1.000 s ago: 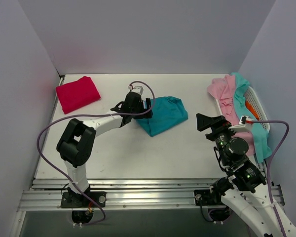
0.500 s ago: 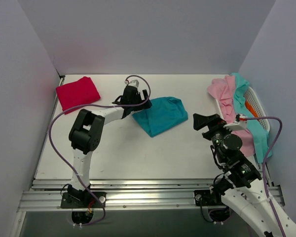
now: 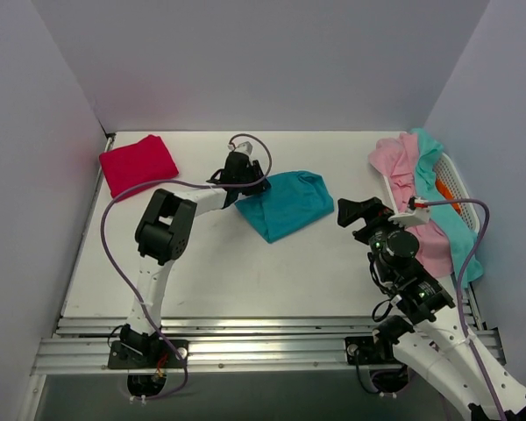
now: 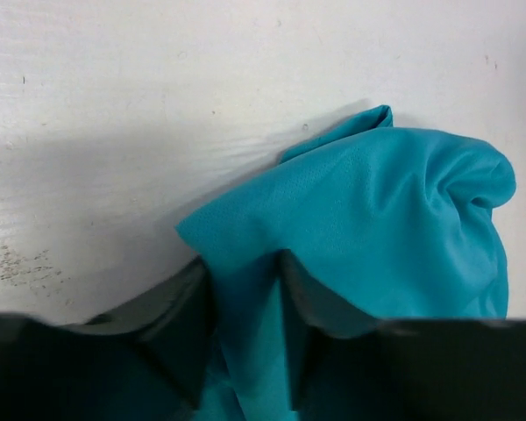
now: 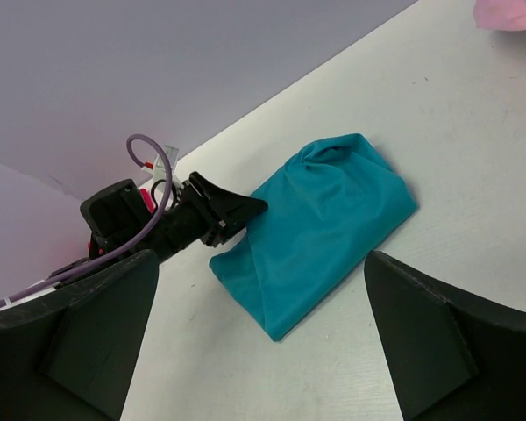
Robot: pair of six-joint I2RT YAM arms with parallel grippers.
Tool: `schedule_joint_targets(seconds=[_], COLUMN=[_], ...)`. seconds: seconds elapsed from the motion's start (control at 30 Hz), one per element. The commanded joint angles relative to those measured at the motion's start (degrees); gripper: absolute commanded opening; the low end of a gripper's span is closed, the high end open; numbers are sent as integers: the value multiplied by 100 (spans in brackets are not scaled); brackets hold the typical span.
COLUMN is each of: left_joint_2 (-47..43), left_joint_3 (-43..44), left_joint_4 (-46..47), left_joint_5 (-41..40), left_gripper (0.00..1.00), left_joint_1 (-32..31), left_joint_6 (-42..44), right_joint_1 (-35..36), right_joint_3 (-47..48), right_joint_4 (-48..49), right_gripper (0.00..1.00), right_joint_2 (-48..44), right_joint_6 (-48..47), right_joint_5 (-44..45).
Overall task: Fold and stack the t-shirts
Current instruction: Fold the long partially folded tshirt into a neat square
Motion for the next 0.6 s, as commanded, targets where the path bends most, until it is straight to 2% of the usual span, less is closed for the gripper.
schedule_joint_targets(seconds=[0.0, 0.03, 0.07, 0.23, 0.43, 0.57], left_joint_2=[31, 31, 31, 92, -188, -627], left_joint_3=[157, 157, 200, 709, 1975, 2179], left_joint_4=[140, 148, 131, -122, -1009, -1371], left_joint_5=[-15, -50, -94, -174, -191, -261], left_gripper=[37, 16, 4, 2, 2, 2], left_joint_1=[52, 52, 52, 52, 26, 26], left_joint_6=[-10, -18, -19, 165, 587, 737], right_joint_1=[50, 50, 50, 59, 50, 50], right_joint_3=[-39, -47, -47, -56, -47, -47], right_joint_4=[336, 328, 328, 301, 222, 196], right_gripper=[100, 100, 100, 100, 100, 100], right_joint_2=[36, 27, 1, -43, -192, -228], right_joint_6=[-102, -111, -111, -137, -120, -120], right_joint_5=[148, 131, 122, 113, 122, 122])
